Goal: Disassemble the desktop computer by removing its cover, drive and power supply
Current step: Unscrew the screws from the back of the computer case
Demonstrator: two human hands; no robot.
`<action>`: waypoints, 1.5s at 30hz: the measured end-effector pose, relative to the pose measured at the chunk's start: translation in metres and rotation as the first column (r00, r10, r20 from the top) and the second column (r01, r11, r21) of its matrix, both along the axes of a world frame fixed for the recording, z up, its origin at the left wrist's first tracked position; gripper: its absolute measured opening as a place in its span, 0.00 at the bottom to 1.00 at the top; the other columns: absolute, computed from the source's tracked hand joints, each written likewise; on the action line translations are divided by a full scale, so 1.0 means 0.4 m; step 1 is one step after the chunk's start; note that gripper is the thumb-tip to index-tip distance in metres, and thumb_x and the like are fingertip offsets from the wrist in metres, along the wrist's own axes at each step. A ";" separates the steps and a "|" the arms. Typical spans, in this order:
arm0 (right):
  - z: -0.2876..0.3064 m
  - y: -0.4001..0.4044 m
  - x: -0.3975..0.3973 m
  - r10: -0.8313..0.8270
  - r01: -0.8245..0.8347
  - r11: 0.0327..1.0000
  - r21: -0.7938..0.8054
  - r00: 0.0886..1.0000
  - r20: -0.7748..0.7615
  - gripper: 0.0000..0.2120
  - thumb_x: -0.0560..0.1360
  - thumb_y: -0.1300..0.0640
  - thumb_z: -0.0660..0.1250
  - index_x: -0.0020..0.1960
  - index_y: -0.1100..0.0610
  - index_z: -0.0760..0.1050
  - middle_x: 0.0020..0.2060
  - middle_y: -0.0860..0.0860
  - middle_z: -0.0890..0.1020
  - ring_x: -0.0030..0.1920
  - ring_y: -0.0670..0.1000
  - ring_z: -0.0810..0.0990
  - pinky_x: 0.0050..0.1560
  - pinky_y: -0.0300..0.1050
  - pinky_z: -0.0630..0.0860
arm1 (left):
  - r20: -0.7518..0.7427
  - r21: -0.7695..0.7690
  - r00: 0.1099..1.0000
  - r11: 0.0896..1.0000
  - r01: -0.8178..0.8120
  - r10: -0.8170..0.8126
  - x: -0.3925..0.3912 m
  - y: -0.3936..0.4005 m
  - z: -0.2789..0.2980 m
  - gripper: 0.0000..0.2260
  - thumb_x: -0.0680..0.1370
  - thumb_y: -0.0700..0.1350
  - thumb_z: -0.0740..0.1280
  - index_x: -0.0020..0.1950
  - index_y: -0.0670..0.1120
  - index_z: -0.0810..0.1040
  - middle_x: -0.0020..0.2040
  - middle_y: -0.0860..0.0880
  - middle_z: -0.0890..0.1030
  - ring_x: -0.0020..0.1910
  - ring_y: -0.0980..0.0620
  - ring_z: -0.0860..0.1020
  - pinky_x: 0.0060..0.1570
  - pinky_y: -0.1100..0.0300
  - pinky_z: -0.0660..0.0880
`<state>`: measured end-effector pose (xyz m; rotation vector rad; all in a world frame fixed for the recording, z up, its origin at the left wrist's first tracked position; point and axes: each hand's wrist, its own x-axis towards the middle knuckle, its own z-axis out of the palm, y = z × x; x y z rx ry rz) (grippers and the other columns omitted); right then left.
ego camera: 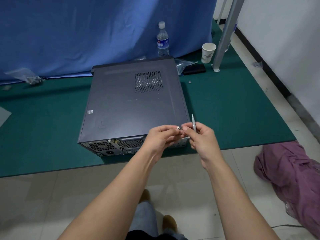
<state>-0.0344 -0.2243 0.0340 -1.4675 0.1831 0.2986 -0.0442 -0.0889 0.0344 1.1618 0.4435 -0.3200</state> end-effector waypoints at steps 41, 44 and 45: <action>-0.304 -0.022 0.942 0.170 -0.165 0.455 -0.875 0.981 -0.097 0.07 0.78 0.59 0.61 0.50 0.62 0.75 0.43 0.63 0.80 0.44 0.64 0.77 0.43 0.54 0.76 | -0.020 0.994 0.866 -0.100 -0.035 -0.500 0.733 0.099 -0.093 0.33 0.75 0.63 0.47 0.77 0.50 0.56 0.79 0.50 0.52 0.77 0.52 0.48 0.75 0.53 0.41; -0.323 -0.012 0.961 0.183 -0.182 0.427 -0.886 0.977 -0.112 0.07 0.78 0.60 0.60 0.51 0.63 0.74 0.45 0.63 0.80 0.46 0.64 0.77 0.45 0.55 0.75 | -0.027 0.995 0.867 -0.101 -0.027 -0.498 0.733 0.100 -0.091 0.33 0.75 0.63 0.48 0.77 0.50 0.57 0.79 0.50 0.52 0.77 0.52 0.48 0.75 0.52 0.43; -0.325 -0.008 0.966 0.186 -0.175 0.433 -0.884 0.977 -0.102 0.07 0.78 0.60 0.60 0.52 0.63 0.74 0.46 0.62 0.80 0.46 0.64 0.77 0.46 0.56 0.75 | -0.026 0.995 0.867 -0.101 -0.028 -0.497 0.733 0.100 -0.091 0.33 0.75 0.63 0.48 0.77 0.50 0.57 0.79 0.50 0.52 0.77 0.52 0.48 0.75 0.52 0.43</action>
